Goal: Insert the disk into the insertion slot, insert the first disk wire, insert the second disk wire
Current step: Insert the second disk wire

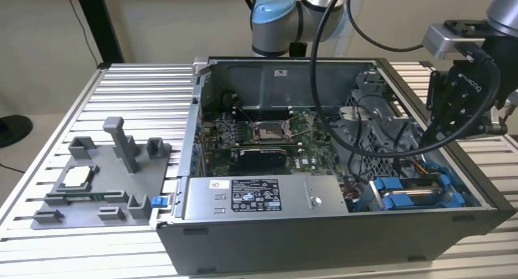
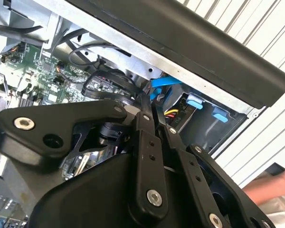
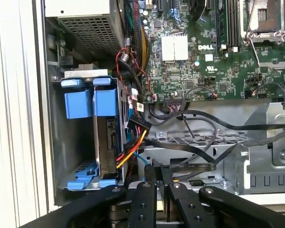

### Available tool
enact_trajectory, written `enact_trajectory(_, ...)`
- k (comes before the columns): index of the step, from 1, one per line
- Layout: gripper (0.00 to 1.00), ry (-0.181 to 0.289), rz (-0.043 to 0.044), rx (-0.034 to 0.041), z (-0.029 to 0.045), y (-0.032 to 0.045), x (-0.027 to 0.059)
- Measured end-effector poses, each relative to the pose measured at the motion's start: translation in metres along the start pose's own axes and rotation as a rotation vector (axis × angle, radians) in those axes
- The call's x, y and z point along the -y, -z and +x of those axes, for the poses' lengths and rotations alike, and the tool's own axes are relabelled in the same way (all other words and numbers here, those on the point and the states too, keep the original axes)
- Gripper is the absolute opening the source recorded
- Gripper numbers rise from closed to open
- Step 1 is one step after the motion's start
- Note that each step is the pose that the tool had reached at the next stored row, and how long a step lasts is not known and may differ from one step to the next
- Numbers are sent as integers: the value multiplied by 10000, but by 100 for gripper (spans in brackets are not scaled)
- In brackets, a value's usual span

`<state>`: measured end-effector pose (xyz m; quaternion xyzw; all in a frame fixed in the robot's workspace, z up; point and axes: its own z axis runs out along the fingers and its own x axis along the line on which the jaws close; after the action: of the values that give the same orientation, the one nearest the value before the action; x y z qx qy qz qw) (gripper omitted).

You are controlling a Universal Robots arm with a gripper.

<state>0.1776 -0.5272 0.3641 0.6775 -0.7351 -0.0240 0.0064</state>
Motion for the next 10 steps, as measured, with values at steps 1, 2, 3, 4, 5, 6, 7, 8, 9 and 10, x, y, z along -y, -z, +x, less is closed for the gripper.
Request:
enact_trajectory(1,0,2,-2,58,16,3,0)
enact_trajectory(2,0,4,-3,97,34,5,-1)
enact_trajectory(3,0,5,-2,124,54,6,-2)
enact_trajectory(4,0,7,-1,145,78,8,-5)
enact_trajectory(5,0,7,2,160,101,8,-10)
enact_trajectory(6,0,8,7,171,124,9,-19)
enact_trajectory(7,0,9,14,181,148,9,-29)
enact_trajectory(8,0,9,25,187,170,9,-44)
enact_trajectory(9,0,9,42,192,190,8,-63)
enact_trajectory(10,0,10,63,196,209,7,-84)
